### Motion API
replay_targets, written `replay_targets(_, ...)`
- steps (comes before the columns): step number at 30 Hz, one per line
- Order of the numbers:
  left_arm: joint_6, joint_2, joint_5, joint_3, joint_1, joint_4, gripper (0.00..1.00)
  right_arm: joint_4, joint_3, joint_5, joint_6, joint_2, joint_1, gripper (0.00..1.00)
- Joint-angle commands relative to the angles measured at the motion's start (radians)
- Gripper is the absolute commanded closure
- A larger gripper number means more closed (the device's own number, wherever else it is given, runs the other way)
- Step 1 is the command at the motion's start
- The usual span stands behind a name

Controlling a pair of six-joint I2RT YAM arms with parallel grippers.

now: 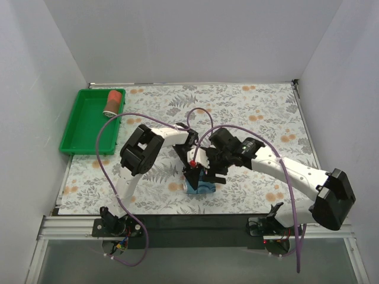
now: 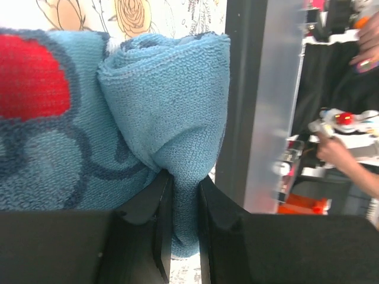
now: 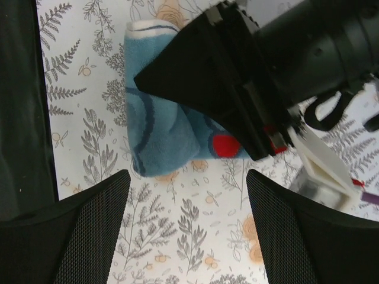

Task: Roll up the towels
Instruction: Roll the towel

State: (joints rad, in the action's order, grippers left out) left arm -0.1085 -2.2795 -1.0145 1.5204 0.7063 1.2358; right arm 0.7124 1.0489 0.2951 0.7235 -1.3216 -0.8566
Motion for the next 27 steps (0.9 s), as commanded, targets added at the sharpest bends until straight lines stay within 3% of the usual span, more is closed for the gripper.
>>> replay_targets(1,-0.037,-0.118,0.333,-0.060,0.005,-0.096,0.94,-0.166,-0.052,-0.074,-0.021,-0.039,-0.079,0.27)
replay_targets(13,-0.042,-0.147,0.346,-0.055,-0.041,-0.105,0.89,-0.393,-0.167,-0.143,-0.113,-0.203,-0.213,0.30)
replay_targets(14,-0.034,-0.146,0.347,-0.055,-0.048,-0.107,0.89,-0.401,-0.184,-0.143,-0.114,-0.218,-0.217,0.33)
replay_targets(16,-0.031,-0.146,0.344,-0.057,-0.056,-0.113,0.88,-0.413,-0.196,-0.134,-0.121,-0.232,-0.220,0.53)
replay_targets(17,-0.022,-0.137,0.350,-0.062,-0.065,-0.127,0.87,-0.432,-0.216,-0.123,-0.122,-0.240,-0.219,0.71)
replay_targets(21,0.012,-0.080,0.363,-0.080,-0.100,-0.168,0.84,-0.441,-0.236,-0.036,-0.115,-0.268,-0.197,0.98)
replay_targets(26,0.052,0.034,0.326,-0.101,-0.207,-0.191,0.71,-0.410,-0.205,0.140,-0.073,-0.309,-0.122,0.99)
replay_targets(27,0.058,0.073,0.318,-0.100,-0.227,-0.185,0.62,-0.365,-0.176,0.163,-0.056,-0.321,-0.118,0.99)
